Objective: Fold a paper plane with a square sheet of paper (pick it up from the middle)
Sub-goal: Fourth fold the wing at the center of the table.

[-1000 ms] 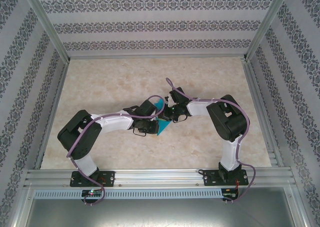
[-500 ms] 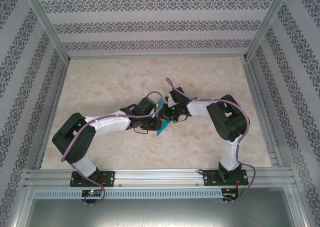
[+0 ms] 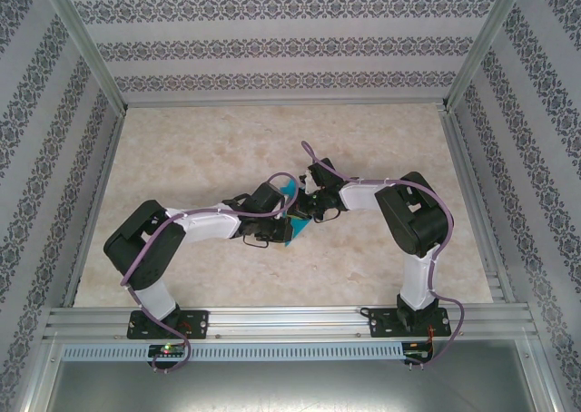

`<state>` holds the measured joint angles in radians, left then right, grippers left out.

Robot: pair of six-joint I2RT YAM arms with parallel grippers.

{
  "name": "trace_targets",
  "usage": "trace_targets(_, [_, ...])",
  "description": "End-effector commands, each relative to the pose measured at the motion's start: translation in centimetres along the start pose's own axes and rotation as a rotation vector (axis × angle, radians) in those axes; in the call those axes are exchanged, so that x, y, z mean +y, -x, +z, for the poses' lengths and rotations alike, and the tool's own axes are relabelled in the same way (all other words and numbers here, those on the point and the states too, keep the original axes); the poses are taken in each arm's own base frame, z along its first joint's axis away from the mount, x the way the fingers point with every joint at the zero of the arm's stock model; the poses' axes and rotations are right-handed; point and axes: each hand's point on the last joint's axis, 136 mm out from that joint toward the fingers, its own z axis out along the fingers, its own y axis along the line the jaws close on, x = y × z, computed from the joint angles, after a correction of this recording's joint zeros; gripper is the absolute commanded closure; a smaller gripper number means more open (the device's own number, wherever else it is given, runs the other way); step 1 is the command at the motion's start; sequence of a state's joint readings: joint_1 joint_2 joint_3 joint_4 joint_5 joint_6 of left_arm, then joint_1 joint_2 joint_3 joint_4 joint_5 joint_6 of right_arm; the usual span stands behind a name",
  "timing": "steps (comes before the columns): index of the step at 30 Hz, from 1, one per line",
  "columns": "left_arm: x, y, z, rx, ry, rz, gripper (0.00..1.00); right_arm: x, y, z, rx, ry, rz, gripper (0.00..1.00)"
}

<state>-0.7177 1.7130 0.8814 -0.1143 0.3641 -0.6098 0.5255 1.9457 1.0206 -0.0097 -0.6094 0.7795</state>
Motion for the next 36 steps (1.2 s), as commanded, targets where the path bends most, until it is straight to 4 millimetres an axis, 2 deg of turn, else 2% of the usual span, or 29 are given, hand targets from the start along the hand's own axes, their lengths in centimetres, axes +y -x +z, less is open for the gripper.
trace_targets(1, [1.3, 0.2, 0.5, -0.014, 0.037, 0.008, 0.9, -3.5, -1.4, 0.7, 0.042, -0.097, 0.062, 0.95])
trace_targets(16, [2.6, -1.2, 0.8, 0.025, 0.074, 0.02, 0.91, -3.1, -1.1, 0.6, 0.031, -0.086, 0.058, 0.94])
trace_targets(30, [2.0, -2.8, 1.2, 0.076, 0.019, 0.037, 0.91, -2.9, -0.2, 0.1, 0.001, -0.091, 0.057, 0.86])
trace_targets(36, [3.1, -4.0, 1.9, 0.11, 0.058, 0.052, 0.91, -2.7, 0.7, -0.6, -0.027, -0.077, 0.064, 0.83])
